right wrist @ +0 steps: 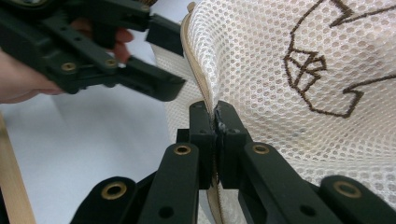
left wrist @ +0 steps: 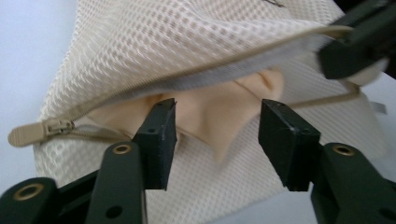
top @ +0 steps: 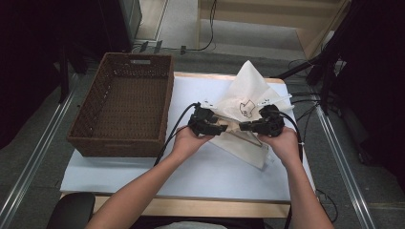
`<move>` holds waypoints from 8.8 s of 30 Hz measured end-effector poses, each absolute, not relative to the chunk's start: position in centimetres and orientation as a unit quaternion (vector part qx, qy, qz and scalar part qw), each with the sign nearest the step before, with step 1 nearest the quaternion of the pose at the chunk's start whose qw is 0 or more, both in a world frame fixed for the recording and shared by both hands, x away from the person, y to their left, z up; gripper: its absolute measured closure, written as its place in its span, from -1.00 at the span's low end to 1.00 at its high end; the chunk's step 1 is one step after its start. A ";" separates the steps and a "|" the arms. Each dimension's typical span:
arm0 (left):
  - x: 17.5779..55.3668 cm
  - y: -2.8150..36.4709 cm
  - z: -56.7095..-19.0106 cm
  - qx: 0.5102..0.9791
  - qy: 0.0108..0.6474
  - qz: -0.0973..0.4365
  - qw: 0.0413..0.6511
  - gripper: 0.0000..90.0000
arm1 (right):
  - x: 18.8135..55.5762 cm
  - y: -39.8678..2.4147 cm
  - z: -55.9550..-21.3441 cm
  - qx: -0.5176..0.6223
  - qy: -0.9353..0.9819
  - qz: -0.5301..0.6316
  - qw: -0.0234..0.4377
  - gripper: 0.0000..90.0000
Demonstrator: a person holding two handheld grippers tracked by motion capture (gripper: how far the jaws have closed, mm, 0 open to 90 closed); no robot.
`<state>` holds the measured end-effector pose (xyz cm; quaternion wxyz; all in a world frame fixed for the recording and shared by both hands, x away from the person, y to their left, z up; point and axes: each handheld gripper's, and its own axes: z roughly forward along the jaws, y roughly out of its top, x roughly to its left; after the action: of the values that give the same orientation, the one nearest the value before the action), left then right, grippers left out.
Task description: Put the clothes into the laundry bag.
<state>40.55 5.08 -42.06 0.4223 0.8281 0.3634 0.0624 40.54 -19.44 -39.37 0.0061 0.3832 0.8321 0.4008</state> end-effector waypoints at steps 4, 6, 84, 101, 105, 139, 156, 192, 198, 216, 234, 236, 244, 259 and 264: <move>39.7 5.3 -42.0 0.833 0.352 0.052 0.423 0.26 | 40.5 -19.3 -39.3 0.384 0.832 0.399 0.008 0.97; 39.3 5.2 -42.3 0.834 0.353 0.046 0.421 0.31 | 40.5 -19.3 -39.3 0.384 0.832 0.400 0.009 0.97; 47.8 -0.8 -44.9 0.819 0.385 0.050 0.422 0.90 | 41.2 -19.9 -40.7 0.397 0.833 0.386 -0.010 0.97; 44.7 5.1 -44.1 0.830 0.380 0.056 0.406 0.78 | 41.0 -19.7 -40.5 0.393 0.835 0.385 -0.004 0.97; 44.1 5.3 -45.3 0.835 0.376 0.047 0.400 0.83 | 41.0 -19.7 -40.5 0.393 0.835 0.385 -0.004 0.97; 48.2 0.1 -46.9 0.824 0.414 0.095 0.376 0.93 | 41.2 -19.6 -40.6 0.396 0.835 0.383 -0.008 0.97; 48.1 0.6 -46.0 0.820 0.425 0.088 0.374 0.87 | 41.4 -19.7 -41.1 0.396 0.839 0.374 -0.010 0.97; 44.6 6.9 -42.3 0.805 0.439 0.146 0.371 0.03 | 43.1 -20.5 -46.4 0.468 0.828 0.308 -0.021 0.97; 45.8 7.4 -43.4 0.801 0.462 0.138 0.354 0.00 | 43.1 -20.6 -46.5 0.470 0.825 0.312 -0.025 0.97; 45.6 6.7 -45.2 0.825 0.449 0.100 0.328 0.87 | 43.2 -20.7 -46.5 0.471 0.824 0.313 -0.026 0.97; 41.4 7.1 -44.8 0.838 0.422 0.055 0.340 0.89 | 43.0 -20.8 -46.2 0.472 0.825 0.310 -0.015 0.96; 40.8 7.2 -44.7 0.842 0.418 0.048 0.338 0.89 | 42.8 -20.8 -46.0 0.472 0.825 0.312 -0.015 0.96; 38.3 7.3 -44.7 0.852 0.396 0.034 0.340 0.89 | 42.5 -20.6 -45.6 0.465 0.827 0.315 -0.011 0.96; 33.7 8.8 -45.5 0.876 0.356 0.040 0.323 0.88 | 42.1 -18.8 -45.5 0.447 0.834 0.323 -0.019 0.96; 33.9 9.6 -45.9 0.866 0.373 0.025 0.333 0.87 | 42.2 -18.3 -45.6 0.450 0.831 0.327 -0.007 0.96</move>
<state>33.92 9.59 -45.89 0.3332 0.8656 0.3728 0.0252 42.21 -18.32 -45.64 -0.0067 0.4503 0.8310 0.3266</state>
